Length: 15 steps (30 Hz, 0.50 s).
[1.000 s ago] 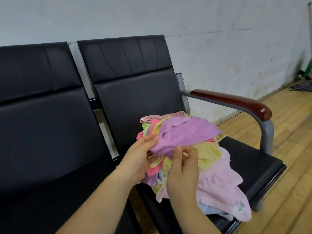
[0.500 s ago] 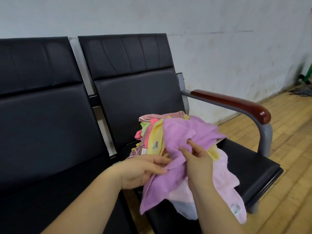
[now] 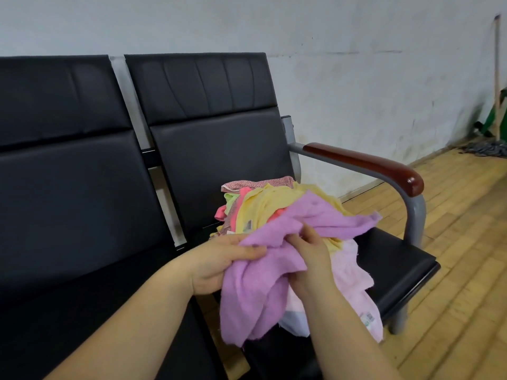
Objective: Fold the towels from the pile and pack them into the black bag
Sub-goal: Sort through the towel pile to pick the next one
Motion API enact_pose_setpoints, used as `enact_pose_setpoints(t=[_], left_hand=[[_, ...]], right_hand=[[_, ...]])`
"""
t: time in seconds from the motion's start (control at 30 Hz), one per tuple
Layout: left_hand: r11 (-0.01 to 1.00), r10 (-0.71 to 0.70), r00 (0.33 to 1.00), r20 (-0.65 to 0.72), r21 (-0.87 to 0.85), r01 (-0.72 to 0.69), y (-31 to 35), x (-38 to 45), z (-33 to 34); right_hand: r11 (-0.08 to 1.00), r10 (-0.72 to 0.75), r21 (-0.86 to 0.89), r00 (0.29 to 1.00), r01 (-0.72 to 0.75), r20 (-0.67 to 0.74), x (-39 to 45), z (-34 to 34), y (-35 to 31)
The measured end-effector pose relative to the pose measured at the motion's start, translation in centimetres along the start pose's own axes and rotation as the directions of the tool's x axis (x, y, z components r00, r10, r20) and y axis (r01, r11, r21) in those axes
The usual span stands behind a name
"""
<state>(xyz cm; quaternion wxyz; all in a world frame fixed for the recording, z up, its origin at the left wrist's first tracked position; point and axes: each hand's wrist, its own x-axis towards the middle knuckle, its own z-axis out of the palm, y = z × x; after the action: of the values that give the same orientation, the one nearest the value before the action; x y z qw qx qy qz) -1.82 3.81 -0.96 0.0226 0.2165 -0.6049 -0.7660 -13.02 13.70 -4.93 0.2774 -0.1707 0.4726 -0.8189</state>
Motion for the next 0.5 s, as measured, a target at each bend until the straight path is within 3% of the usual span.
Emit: enact_pose_setpoints(t=[0.07,0.13,0.2,0.27,0.33,0.4,0.5], left_hand=[[0.991,0.032,0.995,-0.093,-0.127,-0.044,0.4,-0.6,-0.1],[0.989,0.024,0.985,-0.17,-0.14,-0.048,0.7,-1.5,-0.6],[0.999,0.014,0.963,-0.268,-0.03,-0.023,0.2,-3.3,-1.6],[0.997,0.028,0.926,-0.376,0.082,0.003,-1.1,-5.6,-3.1],[0.995,0.042,0.902,-0.43,0.097,0.0,-3.2,-8.9,-5.1],[0.998,0.034,0.891,-0.453,0.065,-0.005,-6.0,-12.8,-7.5],[0.996,-0.053,0.882,-0.469,0.043,0.083,-10.6,-18.8,-10.8]], right_hand=[[0.991,-0.091,-0.092,0.992,0.1,0.092,-1.4,1.3,0.7],[0.945,-0.152,-0.258,0.968,0.201,0.2,-2.7,2.5,1.5],[0.879,-0.094,-0.418,0.943,0.229,0.319,-4.1,3.5,2.2],[0.857,0.016,-0.469,0.899,0.213,0.437,-5.9,4.7,2.6],[0.869,0.134,-0.462,0.816,0.175,0.562,-8.0,6.2,3.4],[0.816,0.258,-0.542,0.713,0.2,0.652,-9.9,7.6,4.9],[0.753,0.462,-0.624,0.508,0.209,0.727,-12.4,9.4,7.3]])
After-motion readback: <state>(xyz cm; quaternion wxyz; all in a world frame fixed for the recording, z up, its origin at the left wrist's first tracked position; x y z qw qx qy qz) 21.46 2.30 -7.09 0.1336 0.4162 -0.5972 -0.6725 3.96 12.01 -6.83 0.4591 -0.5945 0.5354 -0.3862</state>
